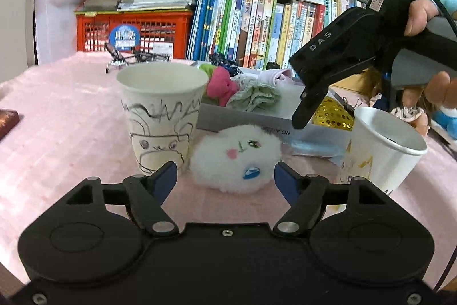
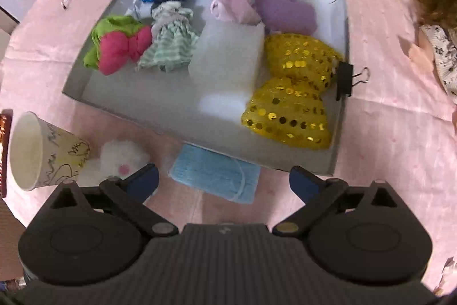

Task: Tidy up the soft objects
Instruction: 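Grasp the white fluffy plush with the left gripper while the right gripper approaches the blue mask packet, then close the right gripper on the light blue mask packet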

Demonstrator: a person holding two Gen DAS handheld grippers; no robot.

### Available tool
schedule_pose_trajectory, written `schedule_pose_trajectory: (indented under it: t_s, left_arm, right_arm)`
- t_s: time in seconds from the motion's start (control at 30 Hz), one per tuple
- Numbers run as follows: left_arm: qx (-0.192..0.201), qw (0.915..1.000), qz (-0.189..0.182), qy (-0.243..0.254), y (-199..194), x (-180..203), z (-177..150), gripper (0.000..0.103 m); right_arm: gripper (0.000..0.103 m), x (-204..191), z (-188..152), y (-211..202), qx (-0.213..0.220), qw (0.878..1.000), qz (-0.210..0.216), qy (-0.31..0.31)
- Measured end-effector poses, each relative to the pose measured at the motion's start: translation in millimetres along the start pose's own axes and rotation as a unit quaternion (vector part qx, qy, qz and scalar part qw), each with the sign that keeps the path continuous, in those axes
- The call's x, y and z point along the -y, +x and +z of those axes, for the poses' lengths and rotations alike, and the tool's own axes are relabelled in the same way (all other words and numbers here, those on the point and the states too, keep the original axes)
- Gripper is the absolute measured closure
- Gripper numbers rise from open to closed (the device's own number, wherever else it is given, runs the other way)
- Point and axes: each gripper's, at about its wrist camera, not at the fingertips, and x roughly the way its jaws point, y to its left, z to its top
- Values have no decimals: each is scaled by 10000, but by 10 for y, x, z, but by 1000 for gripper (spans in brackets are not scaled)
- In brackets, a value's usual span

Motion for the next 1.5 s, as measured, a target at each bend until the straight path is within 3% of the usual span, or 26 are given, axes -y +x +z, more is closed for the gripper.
schedule_pose_trajectory:
  t_s: [0.3, 0.37, 0.43, 0.8, 1.27, 1.4, 1.5]
  left_arm:
    - [24, 9999, -35, -142, 125, 71, -42, 28]
    - [15, 9998, -27, -181, 150, 69, -35, 32]
    - [4, 9997, -36, -221, 164, 68, -42, 44]
    - [30, 9999, -115, -83, 78, 56, -119, 47]
    - [51, 9997, -248, -3, -244, -41, -238, 47]
    - [48, 9997, -254, -3, -265, -69, -240, 47]
    - [85, 9997, -240, -6, -277, -76, -233, 47]
  right_arm:
    - [0, -169, 95, 122, -200, 9989, -397, -166]
    - [0, -213, 110, 146, -246, 9982, -512, -190]
    - [0, -274, 108, 173, -287, 9970, -656, -291]
    - [0, -516, 98, 259, -447, 9918, -1070, -540]
    - [28, -775, 65, 191, -370, 9796, -1288, -1495]
    - [27, -704, 48, 127, -370, 9786, -1296, -1556]
    - [17, -635, 63, 49, -434, 9797, -1304, -1456]
